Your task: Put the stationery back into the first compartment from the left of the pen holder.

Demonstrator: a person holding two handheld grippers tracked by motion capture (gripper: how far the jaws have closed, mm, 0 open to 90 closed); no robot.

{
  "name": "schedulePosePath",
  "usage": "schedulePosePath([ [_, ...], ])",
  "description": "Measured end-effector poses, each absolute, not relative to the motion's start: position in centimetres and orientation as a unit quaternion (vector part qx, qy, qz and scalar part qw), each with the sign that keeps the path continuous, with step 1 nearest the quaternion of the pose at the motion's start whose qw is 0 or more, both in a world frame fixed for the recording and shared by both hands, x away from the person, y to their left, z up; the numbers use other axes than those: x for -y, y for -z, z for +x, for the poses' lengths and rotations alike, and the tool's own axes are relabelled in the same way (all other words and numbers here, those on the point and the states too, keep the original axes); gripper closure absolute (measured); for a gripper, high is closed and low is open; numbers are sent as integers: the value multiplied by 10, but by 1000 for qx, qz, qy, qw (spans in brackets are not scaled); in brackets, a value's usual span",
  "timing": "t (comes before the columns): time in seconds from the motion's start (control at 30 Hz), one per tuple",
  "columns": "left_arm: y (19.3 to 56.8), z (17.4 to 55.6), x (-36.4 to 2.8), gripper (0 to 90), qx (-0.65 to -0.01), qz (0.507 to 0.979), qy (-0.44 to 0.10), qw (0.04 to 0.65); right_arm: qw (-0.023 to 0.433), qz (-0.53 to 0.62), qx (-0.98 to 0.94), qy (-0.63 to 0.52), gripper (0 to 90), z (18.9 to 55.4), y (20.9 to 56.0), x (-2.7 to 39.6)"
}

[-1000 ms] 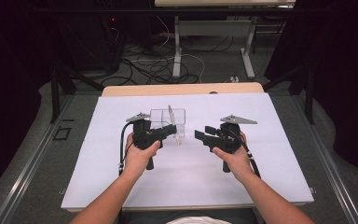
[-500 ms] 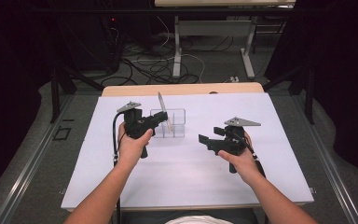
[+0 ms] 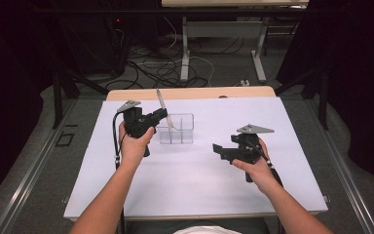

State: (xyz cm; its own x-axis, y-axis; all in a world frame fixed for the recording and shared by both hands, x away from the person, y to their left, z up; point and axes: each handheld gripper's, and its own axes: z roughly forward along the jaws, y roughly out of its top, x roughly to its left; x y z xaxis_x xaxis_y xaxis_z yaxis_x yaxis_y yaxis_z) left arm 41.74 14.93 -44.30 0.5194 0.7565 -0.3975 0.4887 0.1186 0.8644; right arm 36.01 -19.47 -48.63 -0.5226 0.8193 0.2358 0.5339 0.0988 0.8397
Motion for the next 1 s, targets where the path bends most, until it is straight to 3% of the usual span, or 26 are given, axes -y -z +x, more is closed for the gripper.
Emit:
schedulePosePath([
  [0.23,452,430,-158,801,-495,648,-150,559,165,474,-716,-485,48,364,487,206],
  [0.47,460,436,-157,801,-497,642,-177,556,164,472,-719,-484,48,363,489,204],
  [0.93,485,444,-153,796,-517,675,-160,503,151,468,-729,-477,54,364,496,199],
  [1.0,487,442,-154,760,-521,668,-156,508,151,467,-728,-478,54,363,496,199],
])
